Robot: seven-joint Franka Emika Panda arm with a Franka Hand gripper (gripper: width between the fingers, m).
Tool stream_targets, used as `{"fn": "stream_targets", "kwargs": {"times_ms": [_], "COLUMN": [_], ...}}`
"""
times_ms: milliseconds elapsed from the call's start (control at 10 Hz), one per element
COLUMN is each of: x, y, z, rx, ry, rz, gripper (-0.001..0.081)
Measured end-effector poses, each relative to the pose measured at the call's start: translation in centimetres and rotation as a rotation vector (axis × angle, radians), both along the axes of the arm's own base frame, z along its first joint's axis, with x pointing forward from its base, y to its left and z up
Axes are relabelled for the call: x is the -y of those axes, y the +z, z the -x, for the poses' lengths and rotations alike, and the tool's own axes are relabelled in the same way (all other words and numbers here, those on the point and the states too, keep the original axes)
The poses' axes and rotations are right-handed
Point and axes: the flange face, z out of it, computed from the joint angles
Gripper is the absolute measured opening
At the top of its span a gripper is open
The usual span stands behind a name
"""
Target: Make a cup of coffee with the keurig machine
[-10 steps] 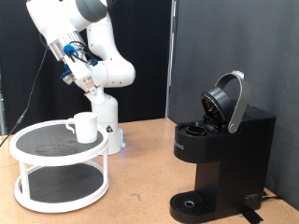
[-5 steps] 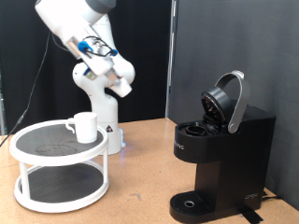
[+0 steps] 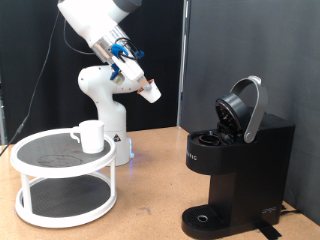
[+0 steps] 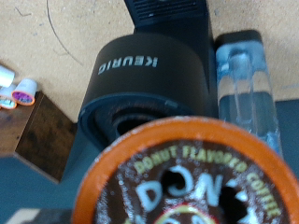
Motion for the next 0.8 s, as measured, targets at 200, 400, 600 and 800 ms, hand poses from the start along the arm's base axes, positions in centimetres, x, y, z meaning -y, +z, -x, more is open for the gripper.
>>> {"fn": "stream_targets", "kwargs": {"times_ms": [200,400,600,800], "x": [-0.7,-2.4,-4.5,-6.5], "y": [0.4,1.0,1.3,1.6], "z": [-0.5,-2.0,-3.8,-5.3], "rx": [0.007,0.007,0.009,0.025], "ry": [-0.01,0.014,0.039,0.051], "rz": [-0.071,-0.089,-0.09,-0.083], "gripper": [0.0363,0.0363,0.0363,0.0363]}}
